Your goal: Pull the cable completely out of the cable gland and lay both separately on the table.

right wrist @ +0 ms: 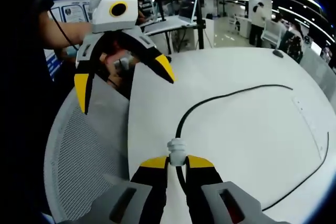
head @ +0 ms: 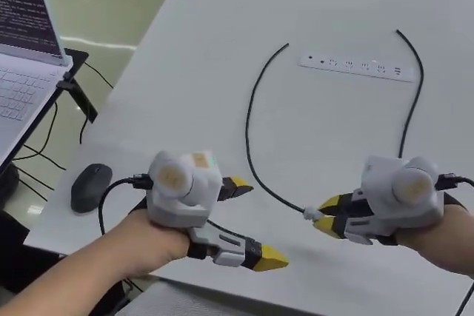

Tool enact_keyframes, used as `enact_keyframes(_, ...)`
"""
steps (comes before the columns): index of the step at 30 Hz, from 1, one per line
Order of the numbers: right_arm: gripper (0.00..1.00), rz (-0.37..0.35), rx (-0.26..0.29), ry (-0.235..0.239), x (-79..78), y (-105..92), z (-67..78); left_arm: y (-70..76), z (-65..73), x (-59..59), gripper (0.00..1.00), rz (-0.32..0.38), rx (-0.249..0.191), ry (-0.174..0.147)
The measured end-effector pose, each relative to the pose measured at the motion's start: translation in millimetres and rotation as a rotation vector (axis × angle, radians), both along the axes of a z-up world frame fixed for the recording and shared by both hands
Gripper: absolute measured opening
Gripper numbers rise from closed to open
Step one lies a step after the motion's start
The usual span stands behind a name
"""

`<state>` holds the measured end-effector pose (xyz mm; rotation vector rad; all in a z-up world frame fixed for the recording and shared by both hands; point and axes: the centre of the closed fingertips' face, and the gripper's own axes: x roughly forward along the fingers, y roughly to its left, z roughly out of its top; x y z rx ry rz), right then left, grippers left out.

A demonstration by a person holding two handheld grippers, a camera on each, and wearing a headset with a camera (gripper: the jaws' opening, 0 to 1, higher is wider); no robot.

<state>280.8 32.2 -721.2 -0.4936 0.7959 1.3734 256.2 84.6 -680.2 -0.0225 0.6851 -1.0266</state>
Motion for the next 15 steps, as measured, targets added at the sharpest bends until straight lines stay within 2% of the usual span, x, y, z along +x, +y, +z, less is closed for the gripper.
enact_keyframes(7,0.07,0.02,0.007,-0.004,-15.6,-1.8,11.4,-12.2,8.1,2.7,0.83,-0.026,-0.021,-0.019)
enact_keyframes(15,0.07,0.074,0.013,-0.02,-29.8,-2.1,20.5,-30.8,0.0,-3.1,0.79,-0.106,0.003,-0.021)
